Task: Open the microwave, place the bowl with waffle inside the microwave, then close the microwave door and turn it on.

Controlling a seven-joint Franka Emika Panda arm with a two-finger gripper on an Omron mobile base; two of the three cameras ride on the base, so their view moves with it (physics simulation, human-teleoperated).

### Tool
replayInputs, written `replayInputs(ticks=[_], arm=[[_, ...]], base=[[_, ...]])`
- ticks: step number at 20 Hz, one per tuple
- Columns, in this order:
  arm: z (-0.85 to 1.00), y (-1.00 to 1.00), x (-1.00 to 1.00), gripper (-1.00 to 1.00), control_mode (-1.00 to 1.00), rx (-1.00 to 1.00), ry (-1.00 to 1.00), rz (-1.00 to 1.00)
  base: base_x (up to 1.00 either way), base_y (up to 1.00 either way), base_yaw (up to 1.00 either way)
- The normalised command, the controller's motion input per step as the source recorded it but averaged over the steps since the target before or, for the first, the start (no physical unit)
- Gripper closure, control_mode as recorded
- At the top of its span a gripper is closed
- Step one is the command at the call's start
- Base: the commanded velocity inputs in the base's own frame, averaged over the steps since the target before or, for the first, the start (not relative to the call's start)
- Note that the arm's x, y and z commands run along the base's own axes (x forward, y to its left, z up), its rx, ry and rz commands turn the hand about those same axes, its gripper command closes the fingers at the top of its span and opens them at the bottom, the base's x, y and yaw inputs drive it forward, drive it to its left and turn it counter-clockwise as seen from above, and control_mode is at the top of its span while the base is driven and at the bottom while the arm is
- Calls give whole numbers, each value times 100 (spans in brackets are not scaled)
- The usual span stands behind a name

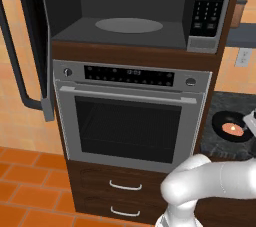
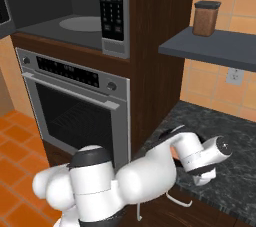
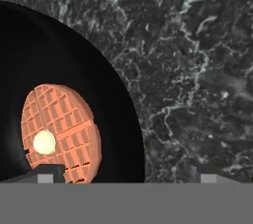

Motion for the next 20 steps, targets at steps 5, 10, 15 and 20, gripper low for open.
replayInputs(ticks=[5,10,15,20], arm=[[-17,5,35,-100,-100,-1,0,-1],[-7,21,2,100,-100,-6,0,-3],[-4,15,-3,100,-100,-5,-1,-3],[-1,1,-20,100,-100,-1,-5,-8]], base=[[0,0,0],[0,0,0],[0,0,0],[0,0,0]])
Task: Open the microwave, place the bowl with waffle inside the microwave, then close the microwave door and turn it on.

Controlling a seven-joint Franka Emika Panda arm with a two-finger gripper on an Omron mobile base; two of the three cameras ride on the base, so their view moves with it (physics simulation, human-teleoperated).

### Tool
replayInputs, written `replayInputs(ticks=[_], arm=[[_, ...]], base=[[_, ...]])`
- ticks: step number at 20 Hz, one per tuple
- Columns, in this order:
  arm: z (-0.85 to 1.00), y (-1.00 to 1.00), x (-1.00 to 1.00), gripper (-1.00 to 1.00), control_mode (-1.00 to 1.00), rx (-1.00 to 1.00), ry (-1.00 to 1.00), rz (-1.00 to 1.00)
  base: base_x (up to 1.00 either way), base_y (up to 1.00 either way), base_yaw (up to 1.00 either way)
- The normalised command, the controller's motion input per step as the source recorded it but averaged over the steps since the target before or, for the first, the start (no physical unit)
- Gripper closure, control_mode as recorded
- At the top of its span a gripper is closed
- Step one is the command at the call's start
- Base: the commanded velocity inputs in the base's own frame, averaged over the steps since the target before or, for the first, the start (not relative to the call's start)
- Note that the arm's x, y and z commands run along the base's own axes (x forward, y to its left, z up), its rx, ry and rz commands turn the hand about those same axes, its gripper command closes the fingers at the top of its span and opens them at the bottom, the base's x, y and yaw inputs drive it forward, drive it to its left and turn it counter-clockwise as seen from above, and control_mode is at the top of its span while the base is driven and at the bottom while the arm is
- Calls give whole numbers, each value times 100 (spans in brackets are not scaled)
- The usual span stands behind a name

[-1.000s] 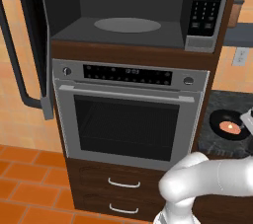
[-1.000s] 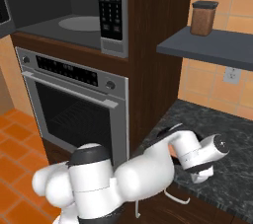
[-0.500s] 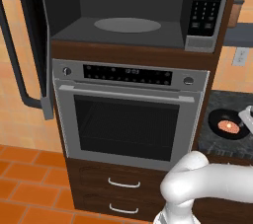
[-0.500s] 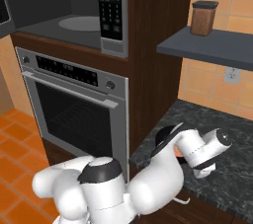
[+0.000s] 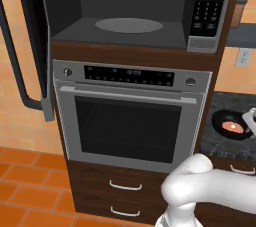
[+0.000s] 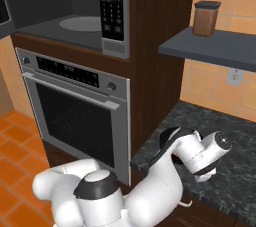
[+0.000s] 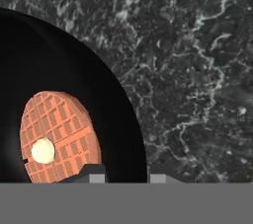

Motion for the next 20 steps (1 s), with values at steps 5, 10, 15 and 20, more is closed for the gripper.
replayInputs(ticks=[5,10,15,20], arm=[[23,-10,-64,100,-100,0,-15,-12],[65,15,-100,100,-100,-6,-27,-1],[51,60,-100,100,-100,-10,-18,-4],[53,91,-72,100,-100,-18,-24,-1]], base=[[0,0,0],[0,0,0],[0,0,0],[0,0,0]])
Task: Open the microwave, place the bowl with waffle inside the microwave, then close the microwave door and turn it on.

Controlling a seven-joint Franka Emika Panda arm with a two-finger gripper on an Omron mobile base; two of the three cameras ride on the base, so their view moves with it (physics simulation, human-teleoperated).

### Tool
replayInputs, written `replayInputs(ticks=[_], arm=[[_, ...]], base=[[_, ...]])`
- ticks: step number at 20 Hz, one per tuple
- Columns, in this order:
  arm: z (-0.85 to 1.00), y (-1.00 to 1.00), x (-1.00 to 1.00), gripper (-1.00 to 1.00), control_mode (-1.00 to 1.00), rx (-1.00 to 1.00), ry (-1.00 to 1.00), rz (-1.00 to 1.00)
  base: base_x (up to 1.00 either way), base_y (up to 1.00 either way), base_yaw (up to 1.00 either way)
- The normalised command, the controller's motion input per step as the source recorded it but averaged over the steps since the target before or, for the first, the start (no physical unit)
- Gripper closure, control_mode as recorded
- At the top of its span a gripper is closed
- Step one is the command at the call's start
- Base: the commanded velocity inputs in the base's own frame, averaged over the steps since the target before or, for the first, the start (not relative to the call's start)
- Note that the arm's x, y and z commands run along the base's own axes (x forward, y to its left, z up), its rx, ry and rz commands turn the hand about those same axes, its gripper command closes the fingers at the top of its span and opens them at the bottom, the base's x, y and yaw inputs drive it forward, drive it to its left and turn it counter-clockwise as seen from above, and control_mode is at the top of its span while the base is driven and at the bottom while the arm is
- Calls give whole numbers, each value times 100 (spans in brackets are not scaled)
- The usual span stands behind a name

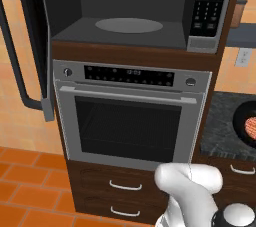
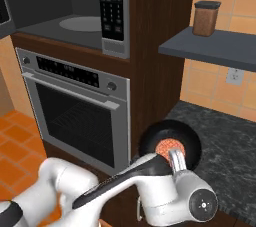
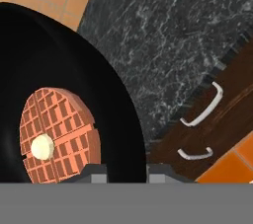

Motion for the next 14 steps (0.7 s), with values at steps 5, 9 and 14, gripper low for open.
replayInputs(ticks=[5,9,14], arm=[[57,100,-31,100,-100,-27,3,1],[74,68,-57,100,-100,-19,10,8],[82,34,-80,100,-100,-3,7,14]], base=[[0,0,0],[0,0,0],[0,0,0]])
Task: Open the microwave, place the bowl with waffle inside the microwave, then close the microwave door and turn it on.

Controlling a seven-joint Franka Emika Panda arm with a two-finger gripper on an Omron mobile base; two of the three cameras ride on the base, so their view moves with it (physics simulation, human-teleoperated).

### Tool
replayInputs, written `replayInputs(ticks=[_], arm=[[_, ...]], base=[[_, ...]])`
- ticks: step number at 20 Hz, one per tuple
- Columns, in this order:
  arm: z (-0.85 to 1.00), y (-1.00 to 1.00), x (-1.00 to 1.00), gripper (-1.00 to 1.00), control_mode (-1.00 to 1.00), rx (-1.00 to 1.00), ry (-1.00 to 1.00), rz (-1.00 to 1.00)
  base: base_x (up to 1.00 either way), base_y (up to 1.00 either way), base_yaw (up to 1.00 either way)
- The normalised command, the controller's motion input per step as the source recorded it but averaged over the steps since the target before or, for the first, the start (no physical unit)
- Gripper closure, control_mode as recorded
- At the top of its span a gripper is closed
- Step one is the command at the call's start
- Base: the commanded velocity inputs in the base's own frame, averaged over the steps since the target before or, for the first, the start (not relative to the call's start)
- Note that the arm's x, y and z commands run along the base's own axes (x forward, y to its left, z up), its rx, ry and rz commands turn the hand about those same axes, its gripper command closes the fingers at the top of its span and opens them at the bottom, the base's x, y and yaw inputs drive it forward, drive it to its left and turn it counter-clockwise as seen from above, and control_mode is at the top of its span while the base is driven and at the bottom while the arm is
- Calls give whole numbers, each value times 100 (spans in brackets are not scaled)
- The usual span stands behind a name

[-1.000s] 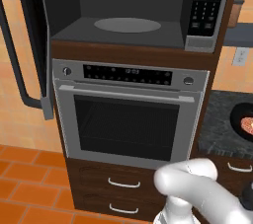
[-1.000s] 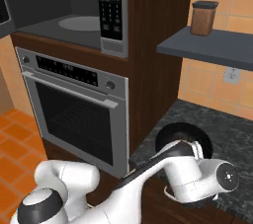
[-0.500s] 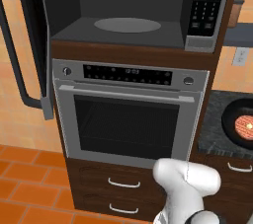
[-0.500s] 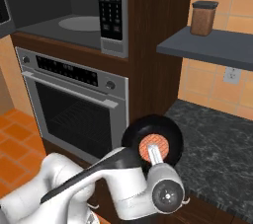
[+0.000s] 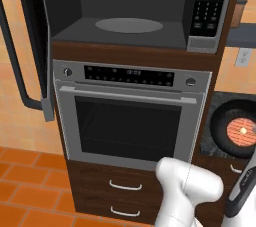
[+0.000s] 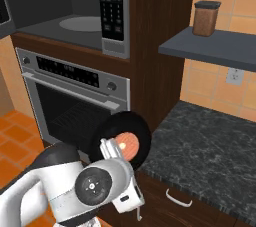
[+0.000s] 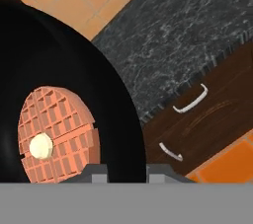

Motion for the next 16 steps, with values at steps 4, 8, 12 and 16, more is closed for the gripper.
replayInputs(ticks=[4,8,12,16], arm=[[100,31,-59,100,-100,0,14,3],[91,57,-21,100,-100,2,6,0],[66,83,-5,100,-100,5,-11,0],[56,93,0,100,-100,8,-22,0]], base=[[0,0,0],[0,0,0],[0,0,0],[0,0,0]])
